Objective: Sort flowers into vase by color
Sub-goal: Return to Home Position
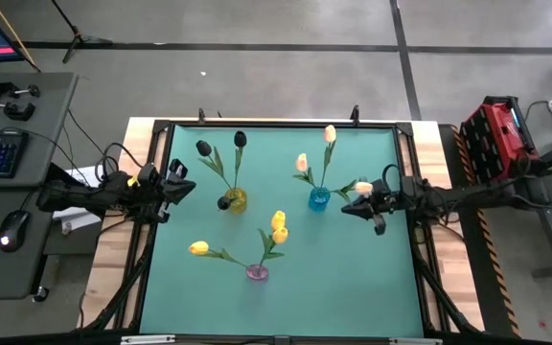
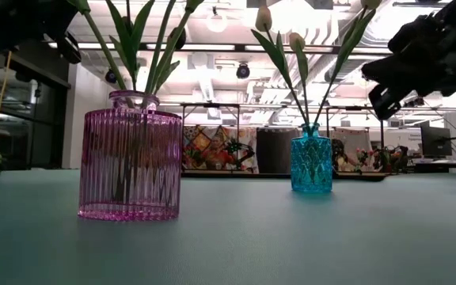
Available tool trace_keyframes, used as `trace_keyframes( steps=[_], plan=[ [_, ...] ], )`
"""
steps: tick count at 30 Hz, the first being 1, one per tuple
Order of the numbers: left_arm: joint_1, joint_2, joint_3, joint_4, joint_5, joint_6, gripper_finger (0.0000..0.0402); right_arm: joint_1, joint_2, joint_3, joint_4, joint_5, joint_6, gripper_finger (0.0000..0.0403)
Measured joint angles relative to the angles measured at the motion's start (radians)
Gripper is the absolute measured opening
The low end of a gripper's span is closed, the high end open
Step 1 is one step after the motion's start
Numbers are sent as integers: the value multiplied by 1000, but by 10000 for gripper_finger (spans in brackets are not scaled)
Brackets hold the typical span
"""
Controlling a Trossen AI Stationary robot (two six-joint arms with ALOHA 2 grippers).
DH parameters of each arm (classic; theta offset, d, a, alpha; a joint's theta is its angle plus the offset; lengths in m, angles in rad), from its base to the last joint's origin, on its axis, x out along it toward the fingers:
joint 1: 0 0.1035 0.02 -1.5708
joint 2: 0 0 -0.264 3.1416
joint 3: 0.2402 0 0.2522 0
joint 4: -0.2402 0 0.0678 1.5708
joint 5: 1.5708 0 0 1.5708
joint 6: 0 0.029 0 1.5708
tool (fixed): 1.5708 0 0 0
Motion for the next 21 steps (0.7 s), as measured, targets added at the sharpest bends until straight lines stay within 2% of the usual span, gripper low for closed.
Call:
trace_keyframes(
  steps=[5, 9, 14, 18, 21],
  plan=[
    [0, 0, 0, 0, 0, 0, 1, -115, 0, 0, -9, -127, -22, 0],
    [0, 0, 0, 0, 0, 0, 1, -157, 0, -7, -21, -179, -25, 0],
    [0, 0, 0, 0, -1, 0, 1, -161, 0, -7, -78, -168, -48, 0],
    [0, 0, 0, 0, -3, 0, 1, -160, 2, -7, -182, -113, -40, 0],
    [0, 0, 0, 0, -4, 0, 1, -160, 2, -7, -255, -112, -20, 0]
  ],
)
